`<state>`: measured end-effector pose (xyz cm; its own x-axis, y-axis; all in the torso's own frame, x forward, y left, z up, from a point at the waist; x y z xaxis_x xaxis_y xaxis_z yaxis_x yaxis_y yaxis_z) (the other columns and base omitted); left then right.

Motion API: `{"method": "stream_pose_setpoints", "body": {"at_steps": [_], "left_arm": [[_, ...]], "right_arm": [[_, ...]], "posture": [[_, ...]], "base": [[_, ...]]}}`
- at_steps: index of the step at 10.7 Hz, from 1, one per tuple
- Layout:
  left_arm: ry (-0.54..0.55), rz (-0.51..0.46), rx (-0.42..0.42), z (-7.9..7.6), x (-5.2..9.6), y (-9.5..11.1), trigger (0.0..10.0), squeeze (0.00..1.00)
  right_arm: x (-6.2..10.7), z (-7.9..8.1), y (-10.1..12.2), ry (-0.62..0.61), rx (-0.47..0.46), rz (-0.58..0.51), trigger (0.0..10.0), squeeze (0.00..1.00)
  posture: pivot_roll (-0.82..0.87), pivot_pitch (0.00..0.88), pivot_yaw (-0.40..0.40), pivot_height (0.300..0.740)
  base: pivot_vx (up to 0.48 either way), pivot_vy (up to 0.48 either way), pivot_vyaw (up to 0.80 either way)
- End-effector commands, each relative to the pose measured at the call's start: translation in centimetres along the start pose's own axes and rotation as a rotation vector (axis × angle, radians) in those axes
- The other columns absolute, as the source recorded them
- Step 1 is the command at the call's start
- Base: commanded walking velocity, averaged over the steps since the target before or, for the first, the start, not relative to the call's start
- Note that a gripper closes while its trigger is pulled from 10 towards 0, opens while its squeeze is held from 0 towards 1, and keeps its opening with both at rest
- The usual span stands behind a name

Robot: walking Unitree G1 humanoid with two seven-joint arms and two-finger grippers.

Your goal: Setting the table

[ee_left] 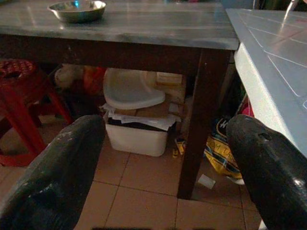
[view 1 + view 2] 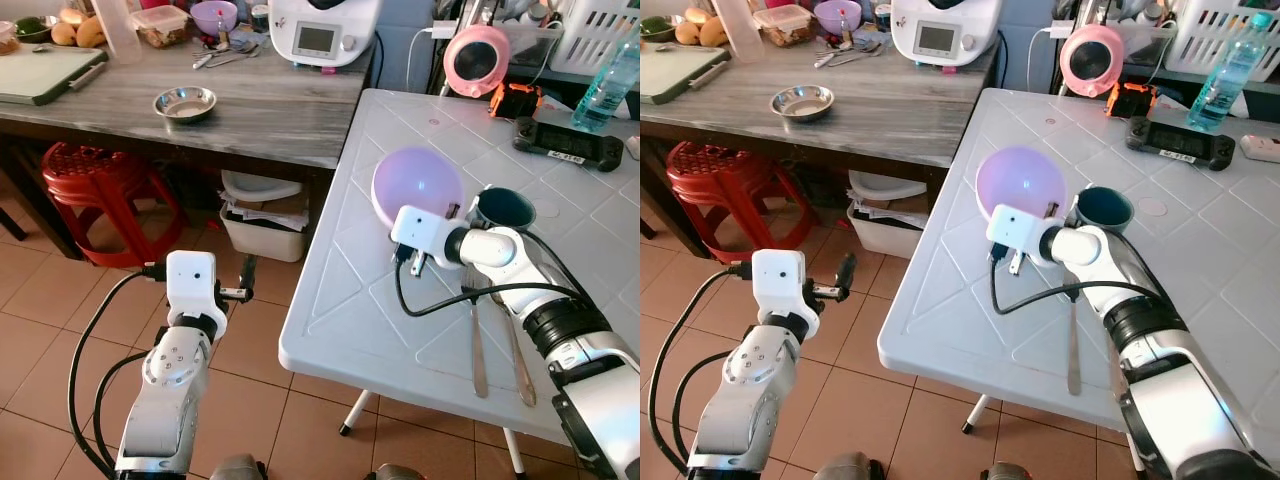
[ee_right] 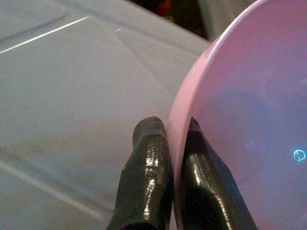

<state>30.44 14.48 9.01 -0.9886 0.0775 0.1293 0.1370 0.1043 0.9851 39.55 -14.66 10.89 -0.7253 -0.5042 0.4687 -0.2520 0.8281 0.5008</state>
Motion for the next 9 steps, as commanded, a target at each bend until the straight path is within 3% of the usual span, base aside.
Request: {"method": "stream_pose_setpoints", "body": {"at_steps": [1,3,4,5,6,8,9], "left_arm": [[0.027,-0.007,-0.005,0.6,-0.2,0.2,10.0,0.00],[0.040,-0.020,0.000,0.8,-0.7,0.5,10.0,0.00],[0.050,-0.026,0.002,1.0,-1.0,0.7,10.0,0.00],[0.041,-0.041,-0.003,1.1,-1.3,0.9,10.0,0.00],[0.025,-0.049,0.005,0.9,-1.5,1.2,10.0,0.00],[-0.007,-0.068,-0.010,0.5,-2.1,1.6,10.0,0.00],[-0.004,-0.084,-0.014,0.7,-2.5,2.0,10.0,0.00]], "right_arm": [[0.0,-1.9,1.8,-0.078,0.017,-0.064,0.0,0.00],[0.1,-2.8,5.4,-0.199,0.022,-0.236,0.0,0.00],[0.8,-2.9,8.1,-0.296,0.018,-0.362,3.6,0.00],[1.6,-2.4,10.3,-0.367,-0.009,-0.445,10.0,0.00],[2.1,-1.3,11.2,-0.388,-0.072,-0.491,10.0,0.00],[2.4,0.9,10.5,-0.413,-0.219,-0.475,10.0,0.00],[2.9,1.6,10.5,-0.430,-0.246,-0.467,10.0,0.00]], "posture": [[0.02,0.000,0.016,0.740],[0.02,0.000,0.015,0.740],[0.02,0.000,0.012,0.740],[0.02,0.000,0.011,0.740],[0.02,0.000,0.011,0.740],[0.01,0.000,0.006,0.740],[0.00,0.000,0.007,0.740]], "base": [[0.000,0.000,0.00],[0.000,0.379,0.00],[0.000,0.480,0.00],[0.000,0.480,0.00],[0.000,0.480,0.00],[0.000,0.480,0.00],[0.000,0.480,0.00]]}}
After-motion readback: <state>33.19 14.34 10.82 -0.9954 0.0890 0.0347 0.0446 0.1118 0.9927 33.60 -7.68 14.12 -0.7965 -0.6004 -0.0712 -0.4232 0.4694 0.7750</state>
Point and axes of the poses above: a point about 5 cm out from each wrist's last joint towards the gripper, its own x axis pointing back from the gripper into the wrist, its own y axis along the axis of the wrist's last joint, z = x × y, the point moved 5 cm from there along -x, pointing out of the wrist towards the gripper, and after that the axes turned 6 degrees about x, right-handed, at the moved point
